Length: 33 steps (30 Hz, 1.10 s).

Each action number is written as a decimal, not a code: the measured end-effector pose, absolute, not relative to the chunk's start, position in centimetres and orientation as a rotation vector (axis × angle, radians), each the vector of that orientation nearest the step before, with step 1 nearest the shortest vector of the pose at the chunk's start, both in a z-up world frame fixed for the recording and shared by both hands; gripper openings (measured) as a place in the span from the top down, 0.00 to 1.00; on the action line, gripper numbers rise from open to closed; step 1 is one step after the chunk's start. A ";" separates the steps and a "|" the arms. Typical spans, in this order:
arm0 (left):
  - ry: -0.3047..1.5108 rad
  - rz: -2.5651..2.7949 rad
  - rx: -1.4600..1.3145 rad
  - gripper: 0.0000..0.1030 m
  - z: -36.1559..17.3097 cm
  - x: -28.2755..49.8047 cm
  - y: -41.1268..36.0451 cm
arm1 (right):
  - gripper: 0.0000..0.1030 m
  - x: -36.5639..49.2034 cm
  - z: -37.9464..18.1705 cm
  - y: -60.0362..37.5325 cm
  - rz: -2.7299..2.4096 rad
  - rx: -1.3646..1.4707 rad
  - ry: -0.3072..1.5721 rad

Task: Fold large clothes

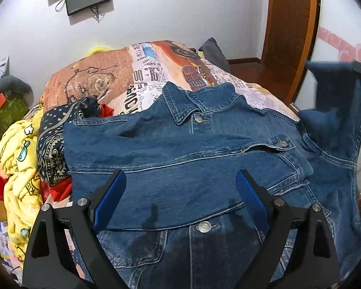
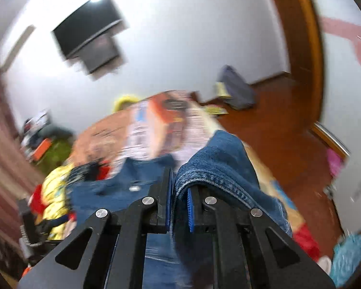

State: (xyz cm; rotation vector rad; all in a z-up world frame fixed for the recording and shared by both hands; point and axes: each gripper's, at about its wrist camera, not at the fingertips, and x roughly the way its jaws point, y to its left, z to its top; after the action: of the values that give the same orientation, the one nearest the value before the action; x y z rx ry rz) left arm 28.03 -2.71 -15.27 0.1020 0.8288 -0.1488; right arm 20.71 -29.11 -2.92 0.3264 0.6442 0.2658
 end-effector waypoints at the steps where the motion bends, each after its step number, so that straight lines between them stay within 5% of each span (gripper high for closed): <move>1: 0.828 -0.147 0.097 0.10 -15.2 27.9 -2.4 | 0.91 20.9 -3.0 -27.4 0.312 0.306 0.655; 14: 0.869 -0.113 0.030 0.10 -15.6 26.7 1.1 | 0.89 25.0 -17.3 -18.7 0.582 0.333 1.211; 17: 0.874 -0.124 0.025 0.10 -15.3 26.9 1.0 | 0.89 24.2 -16.3 -19.9 0.590 0.331 1.203; 23: 0.848 -0.179 0.065 0.10 -13.5 27.9 -2.1 | 0.70 22.9 -11.2 -22.9 0.516 0.293 1.046; 28: 0.820 -0.281 0.139 0.10 -11.8 29.0 -7.1 | 0.45 21.3 -7.9 -26.9 0.345 0.239 0.875; 33: 0.812 -0.395 0.250 0.10 -11.4 30.0 -13.6 | 0.36 20.1 -7.9 -30.5 0.192 0.213 0.829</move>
State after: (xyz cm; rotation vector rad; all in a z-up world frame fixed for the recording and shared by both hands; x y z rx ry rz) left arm 30.01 -13.58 -11.45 0.2496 0.8121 -0.3946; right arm 20.12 -30.55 -7.86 0.2130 0.8293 0.1918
